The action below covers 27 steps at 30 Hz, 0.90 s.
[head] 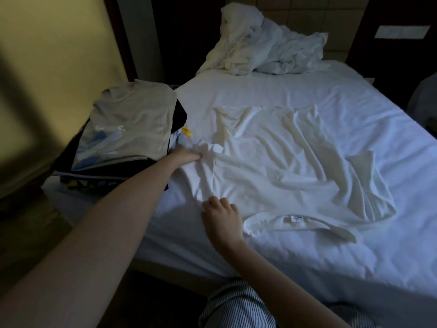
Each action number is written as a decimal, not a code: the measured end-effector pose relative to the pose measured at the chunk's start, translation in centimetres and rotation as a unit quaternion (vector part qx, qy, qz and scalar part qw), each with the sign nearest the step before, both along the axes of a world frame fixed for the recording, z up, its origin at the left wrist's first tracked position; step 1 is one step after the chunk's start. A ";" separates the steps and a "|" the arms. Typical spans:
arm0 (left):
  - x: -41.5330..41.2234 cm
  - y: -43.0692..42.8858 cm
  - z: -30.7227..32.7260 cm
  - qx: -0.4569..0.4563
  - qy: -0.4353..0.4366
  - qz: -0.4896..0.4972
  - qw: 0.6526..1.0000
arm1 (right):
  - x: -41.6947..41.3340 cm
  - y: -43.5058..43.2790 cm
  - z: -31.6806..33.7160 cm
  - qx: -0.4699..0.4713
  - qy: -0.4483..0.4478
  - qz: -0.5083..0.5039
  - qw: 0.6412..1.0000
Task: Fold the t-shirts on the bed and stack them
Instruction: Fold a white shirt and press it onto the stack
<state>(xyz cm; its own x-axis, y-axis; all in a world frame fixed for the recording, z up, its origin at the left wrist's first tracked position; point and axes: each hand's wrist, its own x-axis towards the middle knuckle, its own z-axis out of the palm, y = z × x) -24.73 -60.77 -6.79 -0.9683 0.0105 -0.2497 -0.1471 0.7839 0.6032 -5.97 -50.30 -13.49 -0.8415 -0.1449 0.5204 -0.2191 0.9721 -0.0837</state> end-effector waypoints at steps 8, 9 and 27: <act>0.4 -0.9 2.0 -0.037 -0.048 0.020 0.998 | 1.9 0.0 0.6 -0.011 -0.006 0.050 0.999; 0.8 -1.2 2.2 -0.072 -0.064 0.009 0.995 | 2.3 0.1 0.1 0.007 -0.011 0.053 0.999; 7.2 8.4 8.3 0.249 0.016 -0.198 0.948 | 6.8 1.3 -4.1 0.020 -0.090 0.113 0.989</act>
<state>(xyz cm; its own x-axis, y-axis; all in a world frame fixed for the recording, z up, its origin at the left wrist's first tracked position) -17.53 -52.39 1.51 -0.8713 0.4826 -0.0890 0.1237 0.3914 0.9119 0.79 -49.00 -17.62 -0.8635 -0.3575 0.3557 -0.4163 0.9034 -0.1026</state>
